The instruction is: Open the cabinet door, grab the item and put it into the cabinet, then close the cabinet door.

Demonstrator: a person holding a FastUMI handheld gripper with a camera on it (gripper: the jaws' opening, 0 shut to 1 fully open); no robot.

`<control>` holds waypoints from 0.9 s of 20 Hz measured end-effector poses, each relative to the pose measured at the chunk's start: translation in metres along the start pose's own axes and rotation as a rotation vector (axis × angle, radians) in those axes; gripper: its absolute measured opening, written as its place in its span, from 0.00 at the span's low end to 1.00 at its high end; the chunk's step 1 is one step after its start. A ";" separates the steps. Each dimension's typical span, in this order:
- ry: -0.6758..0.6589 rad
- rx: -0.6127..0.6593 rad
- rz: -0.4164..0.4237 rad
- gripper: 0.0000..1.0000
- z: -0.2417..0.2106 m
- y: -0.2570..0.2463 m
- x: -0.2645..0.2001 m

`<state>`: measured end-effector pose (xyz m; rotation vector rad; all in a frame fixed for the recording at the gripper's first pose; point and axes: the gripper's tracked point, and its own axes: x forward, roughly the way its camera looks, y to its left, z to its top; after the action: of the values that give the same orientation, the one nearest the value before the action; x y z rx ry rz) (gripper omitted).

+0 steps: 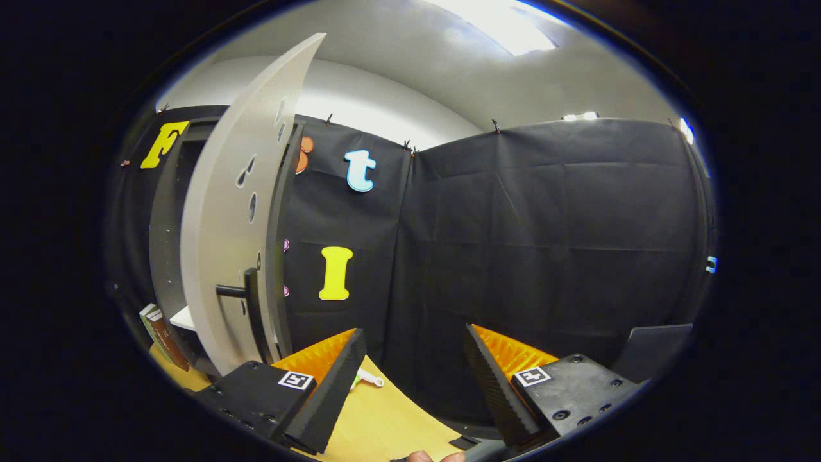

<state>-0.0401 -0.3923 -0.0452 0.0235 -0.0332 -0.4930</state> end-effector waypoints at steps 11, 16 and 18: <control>0.097 0.023 0.084 0.97 -0.036 0.034 0.007; 0.113 0.064 0.142 0.97 -0.039 0.060 0.005; 0.119 0.066 0.150 0.98 -0.040 0.067 0.002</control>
<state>-0.0055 -0.3336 -0.0828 0.1145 0.0646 -0.3393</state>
